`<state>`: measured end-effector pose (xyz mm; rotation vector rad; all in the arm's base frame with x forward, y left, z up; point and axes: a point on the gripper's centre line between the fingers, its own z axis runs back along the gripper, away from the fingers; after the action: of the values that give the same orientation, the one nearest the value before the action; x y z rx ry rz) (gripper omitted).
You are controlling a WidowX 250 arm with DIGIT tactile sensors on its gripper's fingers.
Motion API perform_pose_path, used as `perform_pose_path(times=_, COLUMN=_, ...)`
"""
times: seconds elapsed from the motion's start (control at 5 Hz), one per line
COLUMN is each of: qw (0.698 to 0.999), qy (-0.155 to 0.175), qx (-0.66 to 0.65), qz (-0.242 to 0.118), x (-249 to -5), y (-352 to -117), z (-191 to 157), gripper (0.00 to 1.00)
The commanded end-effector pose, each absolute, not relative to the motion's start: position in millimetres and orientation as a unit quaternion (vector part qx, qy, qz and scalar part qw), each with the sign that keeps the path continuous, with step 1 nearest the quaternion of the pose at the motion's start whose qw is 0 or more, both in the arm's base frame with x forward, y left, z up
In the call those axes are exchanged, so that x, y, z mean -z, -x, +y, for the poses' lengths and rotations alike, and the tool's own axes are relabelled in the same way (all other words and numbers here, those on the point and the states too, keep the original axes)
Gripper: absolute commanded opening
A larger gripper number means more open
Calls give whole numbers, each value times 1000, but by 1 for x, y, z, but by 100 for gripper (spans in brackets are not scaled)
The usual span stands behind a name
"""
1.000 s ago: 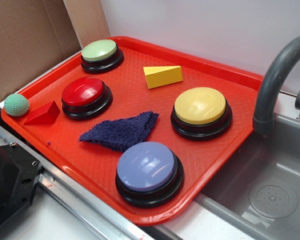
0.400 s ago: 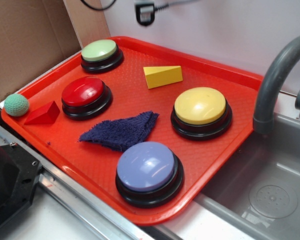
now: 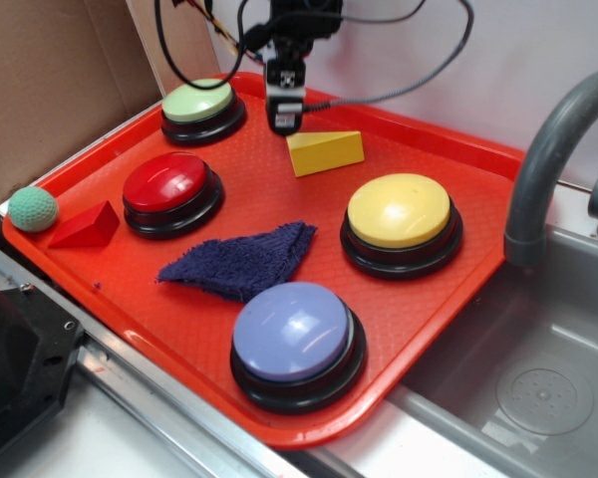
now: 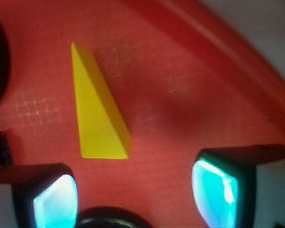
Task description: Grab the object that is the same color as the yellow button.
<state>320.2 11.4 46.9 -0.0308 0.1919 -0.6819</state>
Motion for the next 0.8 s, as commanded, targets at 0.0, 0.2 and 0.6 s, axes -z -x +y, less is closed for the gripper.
perform_pose_path(times=0.0, qw=930, qy=-10, qx=362, qz=65, x=-46, y=-314, z=-15, gripper=100)
perform_pose_path(times=0.2, qw=927, qy=-36, qx=370, qz=54, x=-42, y=-319, z=-18, gripper=100)
perform_pose_path(times=0.6, qw=922, qy=-48, qx=378, qz=65, x=-22, y=-321, z=-20, gripper=100)
